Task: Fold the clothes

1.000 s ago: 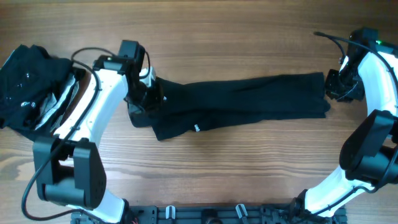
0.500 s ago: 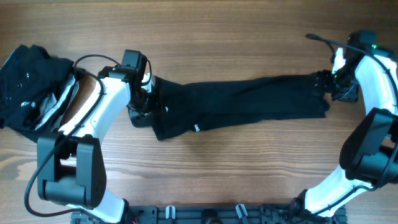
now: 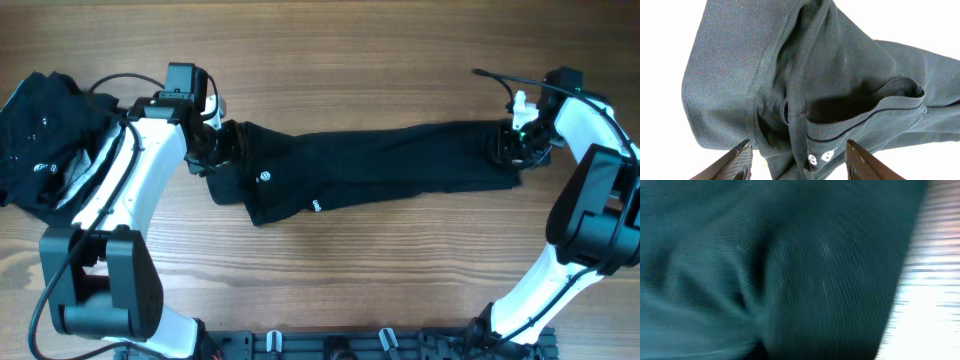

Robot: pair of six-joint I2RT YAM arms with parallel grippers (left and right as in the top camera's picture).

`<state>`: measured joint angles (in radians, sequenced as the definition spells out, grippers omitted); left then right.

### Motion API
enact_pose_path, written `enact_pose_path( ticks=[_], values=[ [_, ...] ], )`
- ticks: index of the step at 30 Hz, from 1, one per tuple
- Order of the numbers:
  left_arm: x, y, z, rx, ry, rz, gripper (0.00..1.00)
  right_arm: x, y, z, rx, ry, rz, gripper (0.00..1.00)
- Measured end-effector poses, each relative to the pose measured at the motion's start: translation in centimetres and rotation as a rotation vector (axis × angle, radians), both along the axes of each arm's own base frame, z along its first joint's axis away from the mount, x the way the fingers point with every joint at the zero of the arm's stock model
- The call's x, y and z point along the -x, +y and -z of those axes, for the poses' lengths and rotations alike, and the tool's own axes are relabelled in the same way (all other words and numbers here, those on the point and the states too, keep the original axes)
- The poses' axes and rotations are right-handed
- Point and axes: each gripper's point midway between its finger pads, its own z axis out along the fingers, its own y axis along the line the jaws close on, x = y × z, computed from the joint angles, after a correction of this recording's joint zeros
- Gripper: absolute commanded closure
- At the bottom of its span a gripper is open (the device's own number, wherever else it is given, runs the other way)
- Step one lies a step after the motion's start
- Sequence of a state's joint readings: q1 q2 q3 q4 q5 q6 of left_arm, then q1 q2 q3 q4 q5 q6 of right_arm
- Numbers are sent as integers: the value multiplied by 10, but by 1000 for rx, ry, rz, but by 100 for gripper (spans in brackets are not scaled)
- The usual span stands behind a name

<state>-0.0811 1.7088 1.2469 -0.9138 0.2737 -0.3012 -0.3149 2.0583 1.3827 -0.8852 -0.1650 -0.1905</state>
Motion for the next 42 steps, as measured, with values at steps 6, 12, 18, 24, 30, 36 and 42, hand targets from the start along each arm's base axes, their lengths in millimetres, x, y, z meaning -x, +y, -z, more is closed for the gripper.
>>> enact_pose_path(
  ticks=[6,12,18,24,30,36,42],
  values=[
    [-1,0,0,0,-6,0,40,-1,0,-3,-12,21,52,96],
    [-2,0,0,1,-7,0,36,-25,9,-48,32,-6,62,96],
    [-2,0,0,1,-10,0,35,-24,107,-71,32,-4,-136,96],
    [-2,0,0,1,-10,0,34,-2,227,-71,23,1,-299,69],
    [-1,0,0,0,-2,0,32,20,289,-74,-74,-8,-455,47],
    [0,0,0,0,-2,0,22,34,295,-75,-97,28,-534,51],
    [0,7,2,-39,1,-8,16,21,256,-84,126,-19,-406,36]
  ],
)
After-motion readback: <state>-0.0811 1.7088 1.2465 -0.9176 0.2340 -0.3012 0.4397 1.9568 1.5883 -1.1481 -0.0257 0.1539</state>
